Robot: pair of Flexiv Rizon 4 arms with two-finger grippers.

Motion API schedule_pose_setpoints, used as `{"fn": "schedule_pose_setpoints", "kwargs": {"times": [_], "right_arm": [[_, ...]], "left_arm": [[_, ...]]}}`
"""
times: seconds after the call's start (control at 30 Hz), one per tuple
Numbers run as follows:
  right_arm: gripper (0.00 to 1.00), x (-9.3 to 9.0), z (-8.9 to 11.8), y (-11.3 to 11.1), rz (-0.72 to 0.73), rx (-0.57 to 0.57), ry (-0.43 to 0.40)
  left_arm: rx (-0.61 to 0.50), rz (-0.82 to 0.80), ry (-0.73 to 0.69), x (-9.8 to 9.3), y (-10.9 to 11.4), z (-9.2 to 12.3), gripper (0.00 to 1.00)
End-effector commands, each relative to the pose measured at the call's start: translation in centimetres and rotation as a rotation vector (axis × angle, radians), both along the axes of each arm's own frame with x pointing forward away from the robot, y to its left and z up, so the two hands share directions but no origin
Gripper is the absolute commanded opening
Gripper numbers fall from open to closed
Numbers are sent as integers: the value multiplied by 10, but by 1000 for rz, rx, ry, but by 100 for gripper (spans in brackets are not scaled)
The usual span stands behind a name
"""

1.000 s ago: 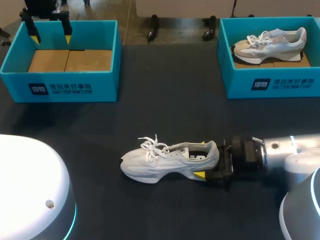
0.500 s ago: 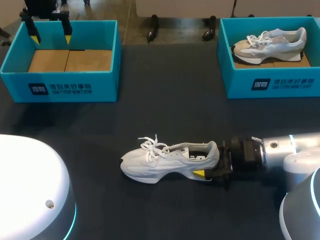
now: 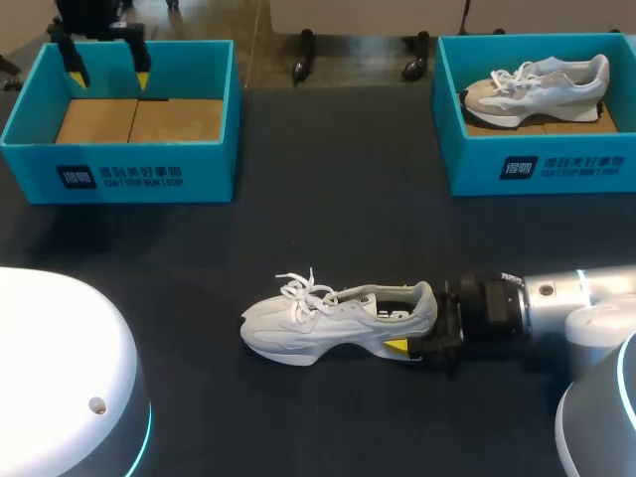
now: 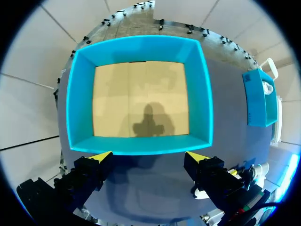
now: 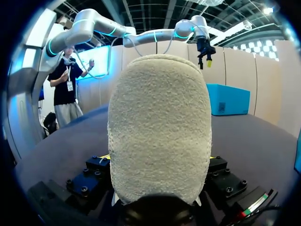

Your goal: Take the shoe out of the shoebox, open the shoe tongue, remove and reinsert the insole, then place the shoe into the shoebox

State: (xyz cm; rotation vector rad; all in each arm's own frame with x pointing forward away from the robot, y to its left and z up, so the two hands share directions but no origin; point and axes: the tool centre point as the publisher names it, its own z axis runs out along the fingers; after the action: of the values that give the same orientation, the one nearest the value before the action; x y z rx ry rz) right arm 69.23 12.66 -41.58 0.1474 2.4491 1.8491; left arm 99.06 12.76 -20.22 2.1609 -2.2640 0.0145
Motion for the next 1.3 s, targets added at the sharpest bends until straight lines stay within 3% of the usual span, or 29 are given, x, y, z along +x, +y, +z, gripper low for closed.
{"fn": "schedule_pose_setpoints", "kwargs": {"times": [0.03, 0.43, 1.3], "right_arm": [[0, -2, 1, 0, 0, -5, 0], [0, -2, 1, 0, 0, -5, 0], [0, 3, 1, 5, 35, -22, -1]], "left_arm": [[47, -4, -43, -27, -29, -1, 100], [-24, -96, -20, -106, -106, 7, 100], [-61, -135, 18, -136, -151, 7, 100]]}}
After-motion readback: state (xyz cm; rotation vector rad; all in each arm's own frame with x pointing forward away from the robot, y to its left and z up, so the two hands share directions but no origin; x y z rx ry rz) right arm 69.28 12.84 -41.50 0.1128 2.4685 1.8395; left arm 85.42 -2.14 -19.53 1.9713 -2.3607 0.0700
